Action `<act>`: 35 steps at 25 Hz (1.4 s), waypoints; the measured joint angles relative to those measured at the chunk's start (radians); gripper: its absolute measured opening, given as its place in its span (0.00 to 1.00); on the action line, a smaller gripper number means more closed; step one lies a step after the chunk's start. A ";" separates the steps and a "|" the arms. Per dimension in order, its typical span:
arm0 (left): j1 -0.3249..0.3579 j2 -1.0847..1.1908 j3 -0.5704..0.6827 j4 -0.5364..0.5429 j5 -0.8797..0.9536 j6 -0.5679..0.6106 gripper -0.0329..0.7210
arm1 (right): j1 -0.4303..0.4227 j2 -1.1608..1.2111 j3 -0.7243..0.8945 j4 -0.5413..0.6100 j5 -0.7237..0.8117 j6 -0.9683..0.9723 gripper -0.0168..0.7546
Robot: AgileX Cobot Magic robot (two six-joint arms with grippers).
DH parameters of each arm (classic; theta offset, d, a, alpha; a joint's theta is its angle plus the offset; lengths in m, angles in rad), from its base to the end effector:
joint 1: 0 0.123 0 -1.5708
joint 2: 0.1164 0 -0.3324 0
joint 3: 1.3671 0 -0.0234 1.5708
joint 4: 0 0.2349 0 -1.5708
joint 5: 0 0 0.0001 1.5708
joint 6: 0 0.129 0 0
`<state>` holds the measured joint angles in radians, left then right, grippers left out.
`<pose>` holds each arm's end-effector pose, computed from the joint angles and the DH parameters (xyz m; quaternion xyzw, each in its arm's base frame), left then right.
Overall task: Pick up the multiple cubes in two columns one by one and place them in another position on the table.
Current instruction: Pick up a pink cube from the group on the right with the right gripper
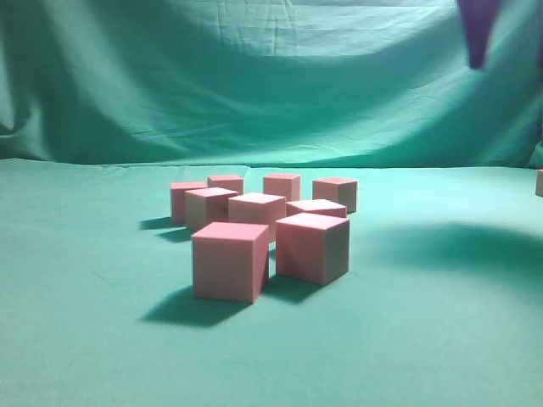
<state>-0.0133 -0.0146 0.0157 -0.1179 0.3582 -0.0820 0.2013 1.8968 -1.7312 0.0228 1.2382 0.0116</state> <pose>0.0255 -0.0057 0.1659 -0.0587 0.7935 -0.0785 0.6006 0.4018 0.0848 0.3035 -0.0916 0.9876 0.0246 0.1249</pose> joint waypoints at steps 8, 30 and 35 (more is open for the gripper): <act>0.000 0.000 0.000 0.000 0.000 0.000 0.04 | -0.162 0.173 0.002 -0.002 -0.123 0.026 0.69; 0.000 0.000 0.000 0.000 0.000 0.000 0.04 | -0.174 0.307 0.004 -0.087 -0.317 0.026 0.50; 0.000 0.000 0.000 0.000 0.000 0.000 0.04 | -0.174 0.309 -0.003 -0.087 -0.308 0.026 0.35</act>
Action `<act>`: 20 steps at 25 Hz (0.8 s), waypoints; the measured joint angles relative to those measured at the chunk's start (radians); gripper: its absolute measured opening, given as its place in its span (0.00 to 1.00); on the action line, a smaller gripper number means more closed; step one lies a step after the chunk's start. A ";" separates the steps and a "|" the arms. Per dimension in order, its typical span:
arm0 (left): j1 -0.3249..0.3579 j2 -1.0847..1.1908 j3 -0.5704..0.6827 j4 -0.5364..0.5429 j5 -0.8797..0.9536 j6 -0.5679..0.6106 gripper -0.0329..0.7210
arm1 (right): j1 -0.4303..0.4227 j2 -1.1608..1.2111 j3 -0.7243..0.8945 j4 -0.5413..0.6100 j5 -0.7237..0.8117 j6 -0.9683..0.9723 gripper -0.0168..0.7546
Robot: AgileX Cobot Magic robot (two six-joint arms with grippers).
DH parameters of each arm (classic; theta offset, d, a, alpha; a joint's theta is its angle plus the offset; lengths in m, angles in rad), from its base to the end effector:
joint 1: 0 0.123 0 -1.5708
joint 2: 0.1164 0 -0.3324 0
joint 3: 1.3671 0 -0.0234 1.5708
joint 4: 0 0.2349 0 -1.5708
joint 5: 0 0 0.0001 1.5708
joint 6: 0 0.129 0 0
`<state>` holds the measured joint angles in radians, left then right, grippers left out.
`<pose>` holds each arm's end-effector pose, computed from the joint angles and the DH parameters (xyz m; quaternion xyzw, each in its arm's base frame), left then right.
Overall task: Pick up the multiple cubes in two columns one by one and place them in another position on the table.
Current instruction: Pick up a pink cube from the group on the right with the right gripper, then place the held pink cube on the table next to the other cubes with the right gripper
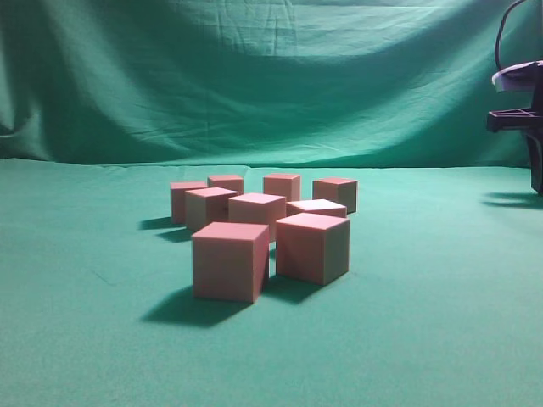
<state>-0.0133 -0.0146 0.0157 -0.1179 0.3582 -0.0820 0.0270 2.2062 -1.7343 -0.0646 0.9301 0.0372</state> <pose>0.0255 -0.0057 0.1659 -0.0587 0.7935 -0.0785 0.6006 0.4862 0.0064 0.1747 -0.0108 0.9914 -0.0240 0.1285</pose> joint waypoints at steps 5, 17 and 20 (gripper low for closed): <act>0.000 0.000 0.000 0.000 0.000 0.000 0.04 | 0.002 -0.027 -0.087 0.017 0.101 0.000 0.35; 0.000 0.000 0.000 0.000 0.000 0.000 0.04 | 0.212 -0.336 -0.166 0.031 0.311 -0.001 0.35; 0.000 0.000 0.000 0.000 0.000 0.000 0.04 | 0.291 -0.429 -0.123 0.055 0.315 0.003 0.35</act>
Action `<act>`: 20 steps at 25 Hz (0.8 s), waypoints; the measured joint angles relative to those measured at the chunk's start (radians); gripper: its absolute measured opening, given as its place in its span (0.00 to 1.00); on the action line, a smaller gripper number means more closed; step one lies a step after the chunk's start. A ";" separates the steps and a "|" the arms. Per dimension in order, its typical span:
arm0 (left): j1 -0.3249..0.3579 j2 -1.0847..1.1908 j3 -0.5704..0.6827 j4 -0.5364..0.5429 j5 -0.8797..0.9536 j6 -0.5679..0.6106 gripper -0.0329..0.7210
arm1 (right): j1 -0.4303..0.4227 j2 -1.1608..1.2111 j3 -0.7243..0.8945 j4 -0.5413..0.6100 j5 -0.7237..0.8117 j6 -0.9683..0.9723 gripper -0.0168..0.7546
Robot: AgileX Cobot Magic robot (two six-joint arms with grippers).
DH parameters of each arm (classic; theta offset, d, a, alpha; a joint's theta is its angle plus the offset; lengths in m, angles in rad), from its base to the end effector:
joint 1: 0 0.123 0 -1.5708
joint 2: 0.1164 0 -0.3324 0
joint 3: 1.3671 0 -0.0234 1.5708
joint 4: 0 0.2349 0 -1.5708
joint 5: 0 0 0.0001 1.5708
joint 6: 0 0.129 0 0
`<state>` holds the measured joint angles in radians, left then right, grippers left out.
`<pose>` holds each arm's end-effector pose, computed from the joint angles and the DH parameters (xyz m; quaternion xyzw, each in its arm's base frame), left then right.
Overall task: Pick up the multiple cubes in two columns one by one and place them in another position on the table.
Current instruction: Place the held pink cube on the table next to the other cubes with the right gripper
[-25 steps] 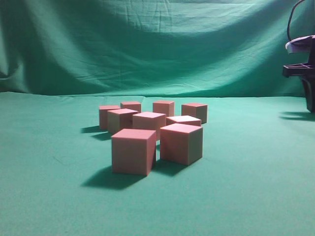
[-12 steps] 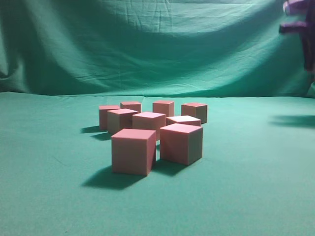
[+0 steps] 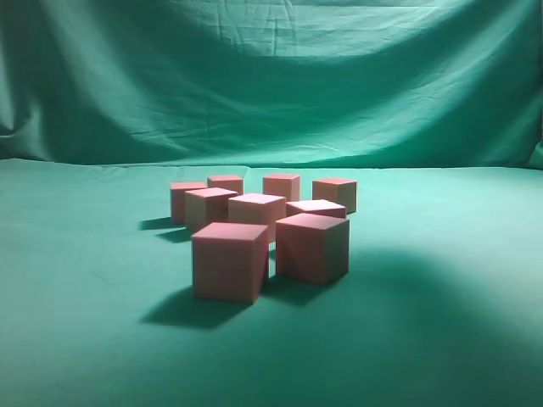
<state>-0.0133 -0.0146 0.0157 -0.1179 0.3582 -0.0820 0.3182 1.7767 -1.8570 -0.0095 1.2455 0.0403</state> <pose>0.0255 -0.0057 0.1659 -0.0587 0.7935 -0.0785 0.6006 0.3745 0.1221 0.3869 -0.1347 0.9604 0.0388 0.2409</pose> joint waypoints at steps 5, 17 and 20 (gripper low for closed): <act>0.000 0.000 0.000 0.000 0.000 0.000 0.04 | 0.188 -0.127 0.166 0.009 0.000 0.000 0.35; 0.000 0.000 0.000 0.000 0.000 0.000 0.04 | 0.638 -0.041 0.375 0.015 -0.069 -0.002 0.35; 0.000 0.000 0.000 0.000 0.000 0.000 0.04 | 0.700 0.032 0.375 0.015 -0.119 -0.002 0.35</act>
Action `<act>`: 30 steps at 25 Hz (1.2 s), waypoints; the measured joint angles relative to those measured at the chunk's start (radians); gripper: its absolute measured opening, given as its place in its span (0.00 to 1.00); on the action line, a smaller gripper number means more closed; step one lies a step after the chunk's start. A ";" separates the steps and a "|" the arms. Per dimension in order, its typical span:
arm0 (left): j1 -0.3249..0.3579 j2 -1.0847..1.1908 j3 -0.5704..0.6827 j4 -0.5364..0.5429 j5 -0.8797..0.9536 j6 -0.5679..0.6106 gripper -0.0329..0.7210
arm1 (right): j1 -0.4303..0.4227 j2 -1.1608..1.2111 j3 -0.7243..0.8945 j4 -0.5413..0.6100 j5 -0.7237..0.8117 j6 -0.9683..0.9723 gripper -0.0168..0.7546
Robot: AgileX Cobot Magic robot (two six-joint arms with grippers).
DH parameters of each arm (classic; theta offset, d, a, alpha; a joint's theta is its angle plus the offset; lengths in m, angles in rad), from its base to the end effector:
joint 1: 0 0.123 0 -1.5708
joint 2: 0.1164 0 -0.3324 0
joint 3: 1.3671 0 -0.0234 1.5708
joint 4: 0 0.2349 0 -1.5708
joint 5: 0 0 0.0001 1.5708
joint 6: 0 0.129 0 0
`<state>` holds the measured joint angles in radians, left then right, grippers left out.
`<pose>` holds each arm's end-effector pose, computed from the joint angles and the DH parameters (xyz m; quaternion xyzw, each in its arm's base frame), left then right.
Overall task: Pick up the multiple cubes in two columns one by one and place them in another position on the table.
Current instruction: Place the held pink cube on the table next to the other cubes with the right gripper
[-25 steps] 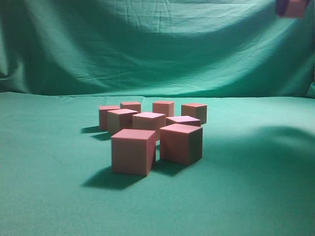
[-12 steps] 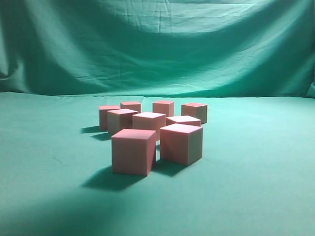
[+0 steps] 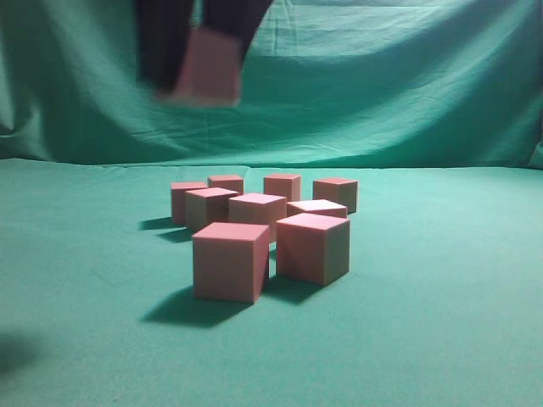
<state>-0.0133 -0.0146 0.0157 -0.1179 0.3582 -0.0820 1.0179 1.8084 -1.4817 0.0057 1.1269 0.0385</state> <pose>0.0255 -0.0057 0.1659 -0.0587 0.7935 -0.0785 0.6006 0.1964 0.3195 0.2755 -0.4671 0.8783 0.0538 0.0868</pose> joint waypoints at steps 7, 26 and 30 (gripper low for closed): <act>0.000 0.000 0.000 0.000 0.000 0.000 0.04 | 0.028 0.116 0.000 0.027 -0.132 0.012 0.35; 0.000 0.000 0.000 0.000 0.000 0.000 0.04 | 0.028 0.215 0.000 0.032 -0.258 0.133 0.35; 0.000 0.000 0.000 0.000 0.000 0.000 0.04 | 0.028 0.227 0.000 0.034 -0.255 0.133 0.35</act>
<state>-0.0133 -0.0146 0.0157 -0.1179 0.3582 -0.0820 1.0464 2.0355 -1.4817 0.0397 0.8718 0.1710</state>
